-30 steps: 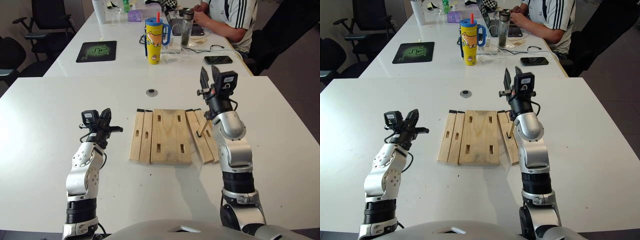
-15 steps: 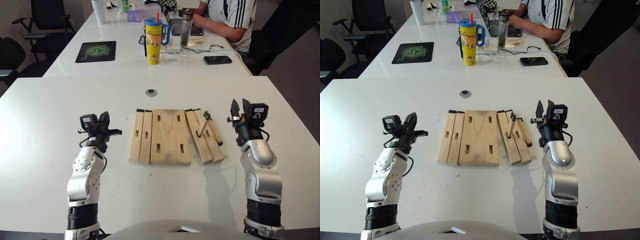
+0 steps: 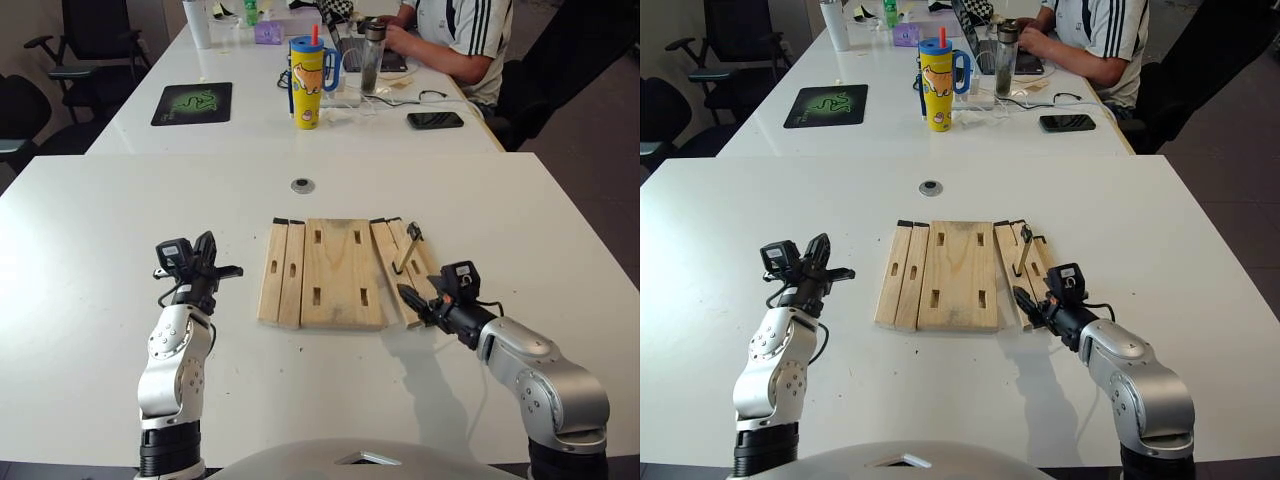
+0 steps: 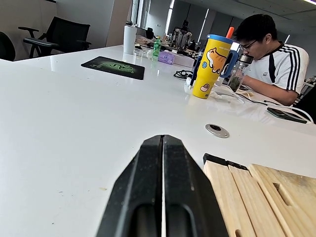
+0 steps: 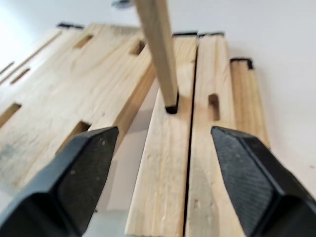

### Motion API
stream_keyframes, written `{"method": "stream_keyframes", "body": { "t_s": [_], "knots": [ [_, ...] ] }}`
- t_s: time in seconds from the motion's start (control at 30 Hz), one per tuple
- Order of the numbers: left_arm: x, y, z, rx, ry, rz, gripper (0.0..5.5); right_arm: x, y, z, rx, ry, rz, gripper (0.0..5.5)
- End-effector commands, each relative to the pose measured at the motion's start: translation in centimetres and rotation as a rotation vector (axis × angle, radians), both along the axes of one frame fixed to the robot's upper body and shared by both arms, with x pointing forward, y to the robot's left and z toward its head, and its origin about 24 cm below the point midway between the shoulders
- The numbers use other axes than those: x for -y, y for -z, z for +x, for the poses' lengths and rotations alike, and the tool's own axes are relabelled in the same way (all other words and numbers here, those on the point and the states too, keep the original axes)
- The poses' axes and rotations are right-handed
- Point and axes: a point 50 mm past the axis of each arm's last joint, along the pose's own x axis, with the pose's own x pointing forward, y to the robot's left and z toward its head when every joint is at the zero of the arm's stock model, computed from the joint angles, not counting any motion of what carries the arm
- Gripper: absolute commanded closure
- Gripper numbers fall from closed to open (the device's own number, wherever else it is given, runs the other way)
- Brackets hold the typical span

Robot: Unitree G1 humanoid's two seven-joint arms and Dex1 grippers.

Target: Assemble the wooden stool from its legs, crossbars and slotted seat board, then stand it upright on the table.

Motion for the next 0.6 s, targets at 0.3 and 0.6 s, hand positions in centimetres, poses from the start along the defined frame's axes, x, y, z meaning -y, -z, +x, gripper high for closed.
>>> {"method": "stream_keyframes", "body": {
  "t_s": [0.3, 0.6],
  "knots": [
    [0.1, -0.2, -0.2, -0.004, 0.01, 0.02, 5.5, -1.2, 0.8, -0.6, -0.112, -0.085, -0.07, 2.04],
    [0.2, -0.4, -0.1, -0.006, 0.029, 0.029, 5.5, -0.8, 2.8, 0.4, -0.145, 0.01, -0.151, 2.04]
  ]
}}
